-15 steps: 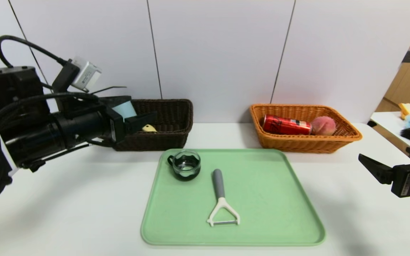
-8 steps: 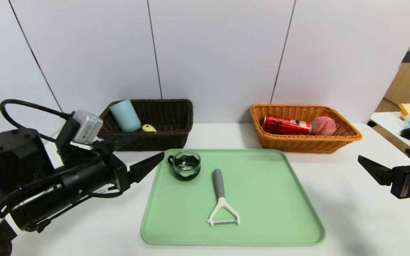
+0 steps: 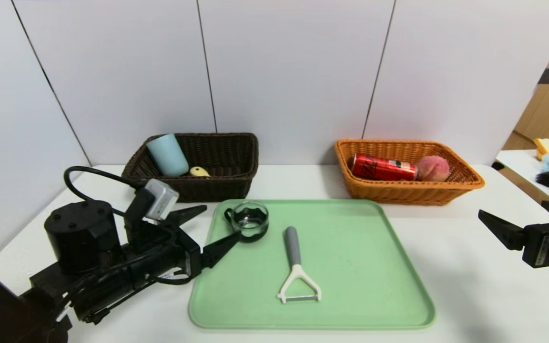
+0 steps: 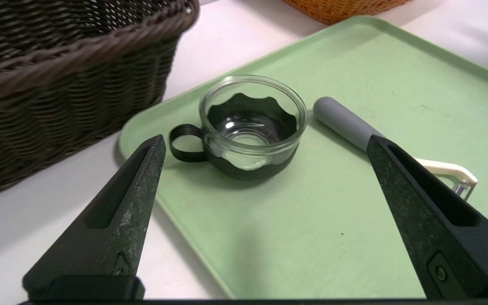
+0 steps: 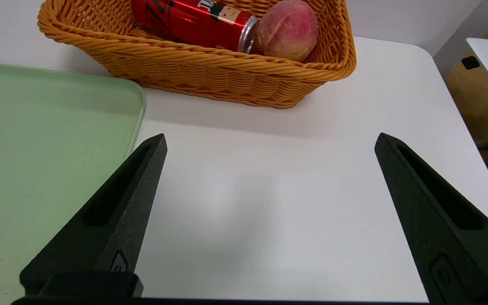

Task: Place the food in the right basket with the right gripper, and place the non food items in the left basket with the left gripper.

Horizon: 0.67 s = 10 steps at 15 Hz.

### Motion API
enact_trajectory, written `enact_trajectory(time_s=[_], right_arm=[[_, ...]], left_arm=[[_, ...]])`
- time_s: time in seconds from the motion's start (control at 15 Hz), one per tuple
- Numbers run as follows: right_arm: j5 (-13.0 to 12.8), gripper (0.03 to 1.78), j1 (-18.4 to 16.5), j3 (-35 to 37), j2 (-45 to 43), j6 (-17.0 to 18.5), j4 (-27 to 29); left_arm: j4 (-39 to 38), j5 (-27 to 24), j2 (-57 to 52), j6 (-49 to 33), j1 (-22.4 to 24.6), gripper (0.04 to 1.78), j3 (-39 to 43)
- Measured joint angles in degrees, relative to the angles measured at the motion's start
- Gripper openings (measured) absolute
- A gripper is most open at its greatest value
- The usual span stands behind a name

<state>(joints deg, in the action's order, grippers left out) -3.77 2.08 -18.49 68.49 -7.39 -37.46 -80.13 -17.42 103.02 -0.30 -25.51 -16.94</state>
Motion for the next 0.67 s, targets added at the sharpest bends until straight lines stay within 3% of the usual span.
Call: enact_trajectory(time_s=[0.27, 0.67], right_arm=[[0.0, 1.69, 0.0, 0.1, 0.1, 0.1, 0.0], [0.0, 1.7, 0.0, 0.3, 0.3, 0.1, 0.0]], left_arm=[[-6.6, 3.1, 7.0, 0.1, -2.9, 1.69, 0.1], [-7.0, 3.7, 11.7, 0.1, -3.5, 1.69, 0.2]])
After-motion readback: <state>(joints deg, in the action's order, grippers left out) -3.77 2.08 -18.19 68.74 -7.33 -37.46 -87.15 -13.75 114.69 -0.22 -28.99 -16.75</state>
